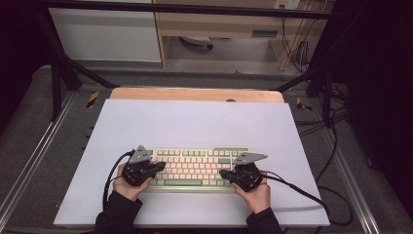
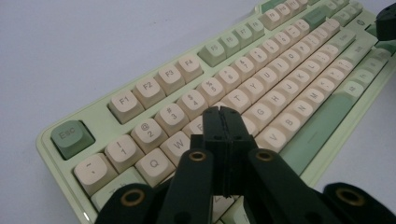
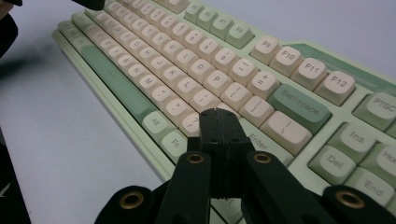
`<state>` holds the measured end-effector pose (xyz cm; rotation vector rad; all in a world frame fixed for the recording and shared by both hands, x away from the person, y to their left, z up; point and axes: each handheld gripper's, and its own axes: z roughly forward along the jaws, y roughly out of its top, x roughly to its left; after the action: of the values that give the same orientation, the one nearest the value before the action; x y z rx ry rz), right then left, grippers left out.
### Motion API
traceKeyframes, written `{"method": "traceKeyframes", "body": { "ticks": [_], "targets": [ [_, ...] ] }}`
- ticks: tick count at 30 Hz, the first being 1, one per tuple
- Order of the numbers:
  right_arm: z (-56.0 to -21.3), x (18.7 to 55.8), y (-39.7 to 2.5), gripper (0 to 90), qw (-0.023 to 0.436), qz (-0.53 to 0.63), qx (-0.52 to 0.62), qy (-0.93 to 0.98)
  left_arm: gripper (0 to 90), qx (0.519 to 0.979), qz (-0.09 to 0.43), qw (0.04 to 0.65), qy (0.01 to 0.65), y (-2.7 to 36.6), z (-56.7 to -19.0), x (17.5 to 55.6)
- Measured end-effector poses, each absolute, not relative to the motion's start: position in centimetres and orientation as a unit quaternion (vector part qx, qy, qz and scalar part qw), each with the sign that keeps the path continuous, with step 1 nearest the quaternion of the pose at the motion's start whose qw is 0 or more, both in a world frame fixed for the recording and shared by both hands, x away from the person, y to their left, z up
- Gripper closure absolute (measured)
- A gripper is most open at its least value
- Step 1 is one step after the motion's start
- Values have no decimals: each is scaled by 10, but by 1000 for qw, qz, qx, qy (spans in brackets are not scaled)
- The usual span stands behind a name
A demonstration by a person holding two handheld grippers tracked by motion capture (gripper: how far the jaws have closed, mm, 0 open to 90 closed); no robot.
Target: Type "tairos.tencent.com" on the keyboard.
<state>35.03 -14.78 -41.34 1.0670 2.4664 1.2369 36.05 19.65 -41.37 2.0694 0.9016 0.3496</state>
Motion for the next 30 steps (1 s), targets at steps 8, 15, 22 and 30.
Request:
{"method": "traceKeyframes", "body": {
  "ticks": [8, 15, 22, 30],
  "targets": [
    [-413, 351, -129, 900, 84, 416, 345, 837, 900, 825, 140, 416, 358, 202, -415, 355],
    [-411, 353, -108, 900, 75, 420, 332, 842, 900, 823, 139, 416, 361, 209, -416, 351],
    [-410, 357, -88, 900, 73, 423, 322, 844, 900, 820, 138, 419, 364, 215, -417, 350],
    [-416, 362, -67, 900, 63, 423, 317, 847, 900, 818, 136, 421, 367, 217, -418, 351]
  ]
}}
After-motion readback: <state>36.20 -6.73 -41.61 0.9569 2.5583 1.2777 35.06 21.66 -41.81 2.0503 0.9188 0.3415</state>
